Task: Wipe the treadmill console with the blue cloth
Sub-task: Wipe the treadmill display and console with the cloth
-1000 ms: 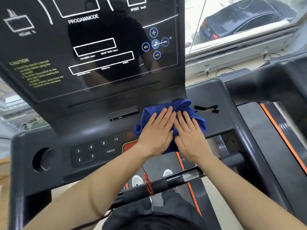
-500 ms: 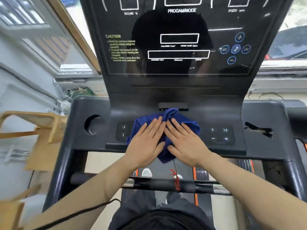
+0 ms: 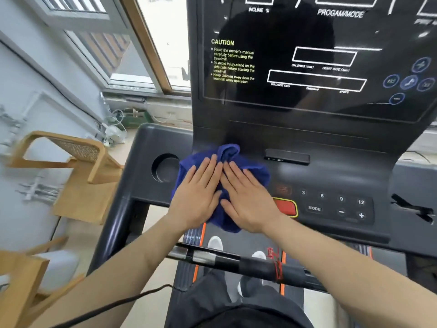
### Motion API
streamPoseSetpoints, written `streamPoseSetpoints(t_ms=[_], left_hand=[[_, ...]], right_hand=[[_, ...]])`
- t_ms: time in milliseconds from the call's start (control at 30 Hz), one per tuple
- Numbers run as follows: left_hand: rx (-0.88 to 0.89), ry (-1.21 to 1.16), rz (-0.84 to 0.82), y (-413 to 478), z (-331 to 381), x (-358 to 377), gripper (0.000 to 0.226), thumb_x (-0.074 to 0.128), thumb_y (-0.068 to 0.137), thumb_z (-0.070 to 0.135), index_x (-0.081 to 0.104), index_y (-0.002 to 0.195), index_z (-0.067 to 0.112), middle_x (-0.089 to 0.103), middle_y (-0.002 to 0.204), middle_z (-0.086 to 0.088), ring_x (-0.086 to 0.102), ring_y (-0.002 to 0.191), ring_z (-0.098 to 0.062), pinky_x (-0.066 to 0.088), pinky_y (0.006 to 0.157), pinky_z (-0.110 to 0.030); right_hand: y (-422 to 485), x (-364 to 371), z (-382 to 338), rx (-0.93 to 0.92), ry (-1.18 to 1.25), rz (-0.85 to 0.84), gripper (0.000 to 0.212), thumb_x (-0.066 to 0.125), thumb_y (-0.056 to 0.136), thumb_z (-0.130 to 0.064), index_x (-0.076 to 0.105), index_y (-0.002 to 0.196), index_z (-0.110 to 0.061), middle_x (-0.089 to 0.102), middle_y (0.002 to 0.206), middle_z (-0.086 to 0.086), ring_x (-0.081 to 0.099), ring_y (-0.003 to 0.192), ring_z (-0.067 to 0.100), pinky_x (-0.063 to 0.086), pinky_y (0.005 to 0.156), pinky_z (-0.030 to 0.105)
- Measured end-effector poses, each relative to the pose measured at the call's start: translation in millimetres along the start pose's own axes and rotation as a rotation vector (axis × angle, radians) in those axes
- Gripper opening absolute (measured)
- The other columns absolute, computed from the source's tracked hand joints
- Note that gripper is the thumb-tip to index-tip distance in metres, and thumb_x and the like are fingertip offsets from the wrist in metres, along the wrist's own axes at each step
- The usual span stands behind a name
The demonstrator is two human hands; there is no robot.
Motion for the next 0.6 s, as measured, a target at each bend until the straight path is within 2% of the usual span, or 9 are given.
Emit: streamPoseSetpoints(t_ms=[100,167,233,300,367,500,600], left_hand=[[0.052,-0.034,-0.020,-33,7,7,0.067,0.033,0.101,0.041,0.021,0.157,0.007,0.014,0.166,-0.012,0.017,0.153,-0.026,0.011,0.123,-0.042],[0.044,-0.037,0.005,-16,-3,2,0.066,0.031,0.102,0.041,0.022,0.157,0.006,0.016,0.165,-0.012,0.019,0.152,-0.026,0.015,0.122,-0.042],[-0.008,-0.034,0.030,19,-14,-7,0.066,0.026,0.102,0.041,0.018,0.158,0.006,0.012,0.166,-0.013,0.015,0.153,-0.027,0.016,0.123,-0.044],[-0.072,-0.033,0.020,38,-19,-9,0.065,0.022,0.103,0.039,0.014,0.158,0.007,0.008,0.167,-0.013,0.009,0.154,-0.027,0.014,0.124,-0.045],[-0.057,-0.013,0.021,27,-13,-5,0.064,0.024,0.102,0.038,0.018,0.158,0.007,0.012,0.166,-0.014,0.013,0.153,-0.028,0.019,0.123,-0.048],[0.039,-0.053,-0.023,-26,-5,6,0.066,0.029,0.103,0.042,0.017,0.158,0.007,0.007,0.167,-0.011,0.008,0.154,-0.024,0.011,0.124,-0.043],[-0.002,-0.053,0.005,1,-25,-4,0.068,0.025,0.103,0.044,0.014,0.158,0.006,0.005,0.166,-0.012,0.006,0.154,-0.024,0.013,0.125,-0.043]], right_hand=[[-23,17,-11,-0.075,-0.017,-0.054,0.074,0.032,0.099,-0.052,0.024,0.157,-0.007,0.019,0.165,0.012,0.013,0.154,0.025,0.008,0.125,0.041],[-2,11,-1,-0.097,-0.058,-0.048,0.075,0.031,0.099,-0.054,0.025,0.157,-0.008,0.021,0.165,0.011,0.014,0.154,0.024,0.010,0.124,0.040],[29,-4,16,-0.047,-0.081,0.000,0.072,0.029,0.100,-0.052,0.022,0.158,-0.009,0.018,0.166,0.008,0.011,0.154,0.021,0.014,0.125,0.041],[39,-9,27,0.081,-0.043,0.040,0.068,0.028,0.102,-0.046,0.016,0.159,-0.010,0.011,0.167,0.005,0.006,0.154,0.018,0.015,0.125,0.042],[22,-2,14,0.127,0.009,0.046,0.067,0.028,0.102,-0.043,0.016,0.159,-0.010,0.011,0.167,0.006,0.007,0.155,0.020,0.016,0.124,0.043],[-9,18,-14,-0.013,-0.004,-0.058,0.073,0.021,0.102,-0.055,0.013,0.159,-0.010,0.007,0.167,0.007,0.001,0.154,0.020,0.007,0.125,0.041],[27,2,-8,-0.067,-0.041,-0.057,0.073,0.021,0.103,-0.056,0.009,0.159,-0.012,0.005,0.167,0.005,-0.002,0.154,0.014,-0.005,0.122,0.032]])
Point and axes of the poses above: each hand's wrist, its own y-axis towards the middle knuckle, its own x-axis out of the palm, z = x × y, the point moved 10 cm from there along y, towards the middle knuckle
